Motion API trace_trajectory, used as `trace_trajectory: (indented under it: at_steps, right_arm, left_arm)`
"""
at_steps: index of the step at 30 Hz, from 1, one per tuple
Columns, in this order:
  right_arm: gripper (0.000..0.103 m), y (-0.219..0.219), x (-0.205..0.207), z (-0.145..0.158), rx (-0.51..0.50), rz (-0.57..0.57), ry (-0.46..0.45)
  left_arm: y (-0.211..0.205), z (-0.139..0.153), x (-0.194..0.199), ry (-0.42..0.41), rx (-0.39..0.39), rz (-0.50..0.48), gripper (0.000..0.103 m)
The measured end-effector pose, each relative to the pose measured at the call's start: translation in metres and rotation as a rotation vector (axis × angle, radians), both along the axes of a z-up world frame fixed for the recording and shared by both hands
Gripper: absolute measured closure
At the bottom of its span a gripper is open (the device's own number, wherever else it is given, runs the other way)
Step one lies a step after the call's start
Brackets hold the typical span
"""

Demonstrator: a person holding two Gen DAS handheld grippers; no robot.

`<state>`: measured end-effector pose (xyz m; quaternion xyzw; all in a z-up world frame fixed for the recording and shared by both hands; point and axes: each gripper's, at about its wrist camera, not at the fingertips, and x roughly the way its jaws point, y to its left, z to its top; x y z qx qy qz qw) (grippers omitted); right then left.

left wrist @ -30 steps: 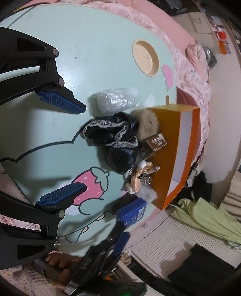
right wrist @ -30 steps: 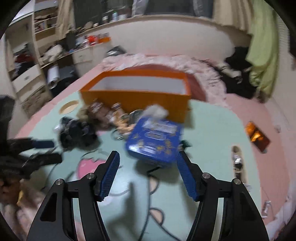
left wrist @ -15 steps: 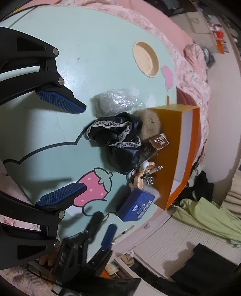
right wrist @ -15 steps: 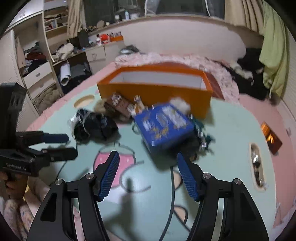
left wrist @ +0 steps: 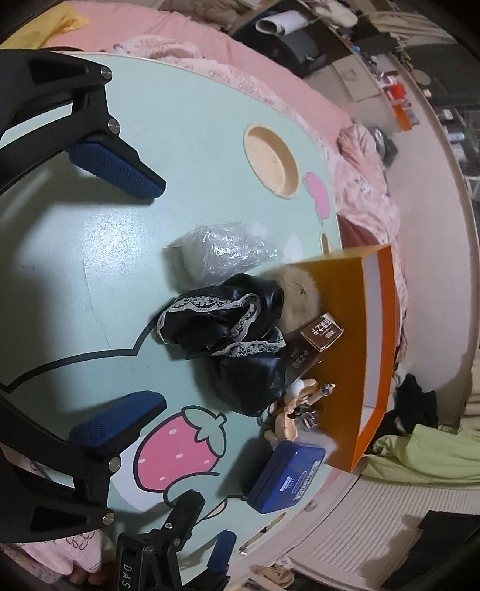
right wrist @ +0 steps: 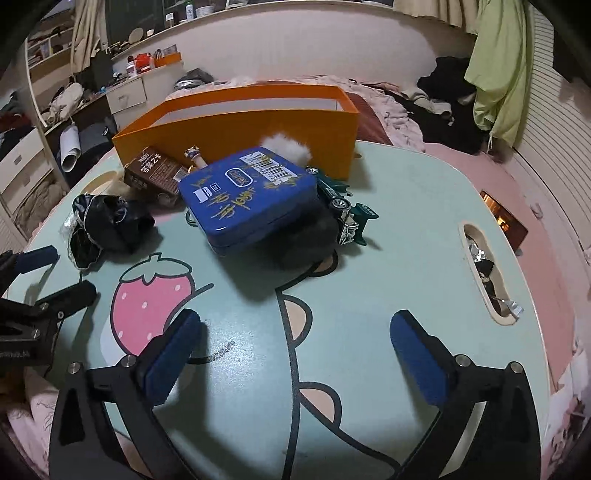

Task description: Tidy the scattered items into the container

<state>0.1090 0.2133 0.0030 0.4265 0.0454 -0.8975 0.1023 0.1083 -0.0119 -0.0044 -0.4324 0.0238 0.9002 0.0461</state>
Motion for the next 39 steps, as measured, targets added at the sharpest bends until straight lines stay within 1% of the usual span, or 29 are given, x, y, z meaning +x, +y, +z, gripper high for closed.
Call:
trace_trajectory:
  at_steps: [3,7,12,22,25,39]
  right_arm:
    - [0.001,-0.005,0.0,-0.001,-0.001,0.01,0.001]
    - [0.0,-0.01,0.001,-0.003,-0.001,0.035,0.009]
    - [0.0,-0.011,-0.001,-0.003,-0.001,0.043,0.006]
    - [0.0,-0.02,-0.008,-0.003,0.012,0.063,-0.036]
    - [0.0,-0.022,-0.006,-0.003,0.008,0.087,-0.026]
    - [0.0,-0.023,-0.003,-0.004,0.004,0.092,-0.015]
  left_arm:
    - [-0.002,-0.002,0.002,0.009,0.004,-0.005,0.0]
    - [-0.002,0.003,0.002,0.013,0.006,-0.008,0.0]
    - [-0.004,0.004,0.004,0.014,0.006,-0.01,0.0]
    - [-0.003,0.005,0.004,0.013,0.006,-0.012,0.0]
    - [-0.002,0.006,0.002,0.013,0.004,-0.013,0.0]
    - [-0.001,0.006,0.002,0.013,0.004,-0.015,0.0]
